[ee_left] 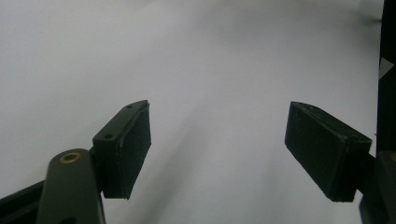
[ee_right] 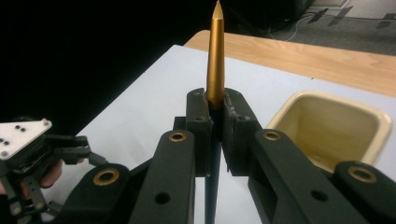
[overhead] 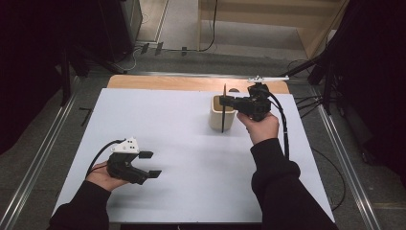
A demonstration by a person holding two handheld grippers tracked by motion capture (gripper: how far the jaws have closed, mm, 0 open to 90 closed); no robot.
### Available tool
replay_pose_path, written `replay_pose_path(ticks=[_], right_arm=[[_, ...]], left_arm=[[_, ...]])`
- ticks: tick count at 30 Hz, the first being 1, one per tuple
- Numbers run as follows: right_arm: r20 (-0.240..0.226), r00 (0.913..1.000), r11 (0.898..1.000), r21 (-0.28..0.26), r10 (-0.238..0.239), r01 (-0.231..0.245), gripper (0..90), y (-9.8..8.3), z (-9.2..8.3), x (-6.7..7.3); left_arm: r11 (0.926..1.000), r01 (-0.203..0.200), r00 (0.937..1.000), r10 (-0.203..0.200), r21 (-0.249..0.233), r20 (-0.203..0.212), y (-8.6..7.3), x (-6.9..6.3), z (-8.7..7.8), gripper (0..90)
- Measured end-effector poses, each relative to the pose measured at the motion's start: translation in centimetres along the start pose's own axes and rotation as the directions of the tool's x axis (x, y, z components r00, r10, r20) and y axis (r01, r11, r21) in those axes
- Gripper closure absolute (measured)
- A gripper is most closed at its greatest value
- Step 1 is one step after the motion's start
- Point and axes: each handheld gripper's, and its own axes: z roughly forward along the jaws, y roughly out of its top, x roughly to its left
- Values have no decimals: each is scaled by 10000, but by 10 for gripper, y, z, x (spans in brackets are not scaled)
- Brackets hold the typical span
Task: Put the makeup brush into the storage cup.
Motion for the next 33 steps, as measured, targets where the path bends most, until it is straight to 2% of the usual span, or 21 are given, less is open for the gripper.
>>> replay_pose_path(ticks=[17, 22, 24, 33], right_arm=[[546, 9985, 9994, -344, 6, 12, 836, 30, -3, -7], [691, 9976, 9974, -717, 105, -56, 836, 37, -4, -13], [830, 9965, 9982, -603, 81, -31, 836, 40, -3, -15], [1124, 9936, 9976, -695, 129, -51, 836, 47, 3, -22]], left_arm=[[10000, -2, 10000, 2, 16, 45, 0, 0, 1, 233], [10000, -4, 10000, 4, 27, 45, 0, 0, 1, 233], [10000, 1, 10000, -1, 20, 62, 0, 0, 1, 233], [10000, 6, 10000, -6, 33, 65, 0, 0, 1, 233]])
